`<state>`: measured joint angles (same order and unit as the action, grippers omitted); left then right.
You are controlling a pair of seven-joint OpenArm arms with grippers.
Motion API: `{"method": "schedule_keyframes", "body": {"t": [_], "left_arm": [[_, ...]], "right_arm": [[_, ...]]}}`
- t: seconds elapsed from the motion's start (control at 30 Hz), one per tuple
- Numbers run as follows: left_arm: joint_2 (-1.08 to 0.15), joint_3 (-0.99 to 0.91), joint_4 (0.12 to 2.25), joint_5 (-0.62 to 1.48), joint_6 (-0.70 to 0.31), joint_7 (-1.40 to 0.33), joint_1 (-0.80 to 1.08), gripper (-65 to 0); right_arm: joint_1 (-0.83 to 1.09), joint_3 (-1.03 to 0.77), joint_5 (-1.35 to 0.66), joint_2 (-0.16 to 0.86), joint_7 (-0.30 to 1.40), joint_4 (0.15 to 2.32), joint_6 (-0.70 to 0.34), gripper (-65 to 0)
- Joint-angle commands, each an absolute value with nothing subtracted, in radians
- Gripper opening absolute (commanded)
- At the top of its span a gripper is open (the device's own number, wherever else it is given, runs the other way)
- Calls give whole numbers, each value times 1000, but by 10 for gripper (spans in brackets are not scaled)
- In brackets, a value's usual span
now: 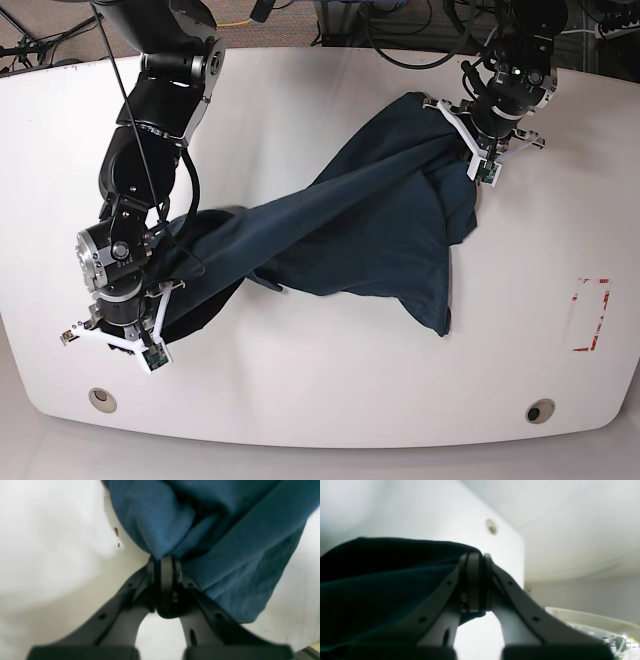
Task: Fold the T-shirt properly
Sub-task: 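Hold the shirt with both grippers and stretch it apart across the table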
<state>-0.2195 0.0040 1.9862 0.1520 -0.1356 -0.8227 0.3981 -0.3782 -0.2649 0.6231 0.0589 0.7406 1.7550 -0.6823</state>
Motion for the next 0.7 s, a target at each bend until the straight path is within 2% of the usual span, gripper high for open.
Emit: {"method": "schedule_keyframes", "body": {"t": [0.0,0.23,0.33,0.47,0.67], "left_arm": [[-226,-1,2008,151,-137,-806,400,-649],[-223,-1,2009,150,-137,-808,371,-647],[-222,-1,2009,150,-137,-809,334,-647],[-222,-1,2009,148,-137,-811,298,-646],[-226,-1,2008,147,-137,-891,240,-646]], "right_arm": [[-427,-260,587,64,716,1698,-673,-650],[-529,-259,498,59,688,1438,-673,-650],[-575,-259,479,58,611,1328,-667,-650],[-651,-260,476,59,518,1170,-610,-650],[-774,-263,476,71,374,934,-558,-650]]}}
